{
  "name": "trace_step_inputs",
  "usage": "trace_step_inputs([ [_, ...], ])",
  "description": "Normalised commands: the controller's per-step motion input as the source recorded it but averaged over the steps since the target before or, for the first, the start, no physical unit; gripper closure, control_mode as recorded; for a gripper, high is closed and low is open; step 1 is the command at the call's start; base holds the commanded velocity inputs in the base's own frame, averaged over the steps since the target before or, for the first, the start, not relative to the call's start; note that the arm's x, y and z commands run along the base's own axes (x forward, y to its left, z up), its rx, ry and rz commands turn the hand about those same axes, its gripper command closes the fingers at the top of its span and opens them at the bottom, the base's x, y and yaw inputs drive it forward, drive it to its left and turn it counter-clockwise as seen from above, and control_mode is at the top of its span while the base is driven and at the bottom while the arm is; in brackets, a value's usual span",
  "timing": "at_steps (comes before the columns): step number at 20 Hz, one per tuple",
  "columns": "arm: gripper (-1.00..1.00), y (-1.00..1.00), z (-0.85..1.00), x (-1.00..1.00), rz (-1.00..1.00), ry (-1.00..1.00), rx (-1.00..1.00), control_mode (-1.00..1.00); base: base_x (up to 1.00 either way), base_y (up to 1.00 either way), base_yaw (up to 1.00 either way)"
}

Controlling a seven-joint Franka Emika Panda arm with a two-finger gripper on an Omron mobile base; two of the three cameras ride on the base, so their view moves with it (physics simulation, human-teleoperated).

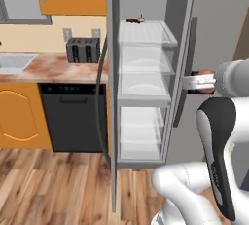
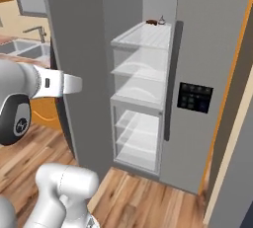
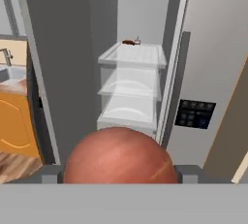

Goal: Transport the steak and onion to the fridge. Place the steak on the rack containing meat and place the onion on the rack containing the vegetable, ensuring meats and vegetables are on different racks.

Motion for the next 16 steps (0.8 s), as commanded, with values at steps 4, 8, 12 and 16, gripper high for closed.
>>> trace_step_inputs([
  [4,1.00,0.00,0.00,0.00,0.00,0.00,0.00,1.00,0.90,-0.30,0.00],
  [8,1.00,0.00,0.00,0.00,0.00,0.00,0.00,1.00,0.87,-0.13,0.00],
  [12,1.00,0.00,0.00,0.00,0.00,0.00,0.00,1.00,0.98,-0.18,0.00],
  [16,1.00,0.00,0.00,0.00,0.00,0.00,0.00,1.00,0.97,-0.01,0.00],
])
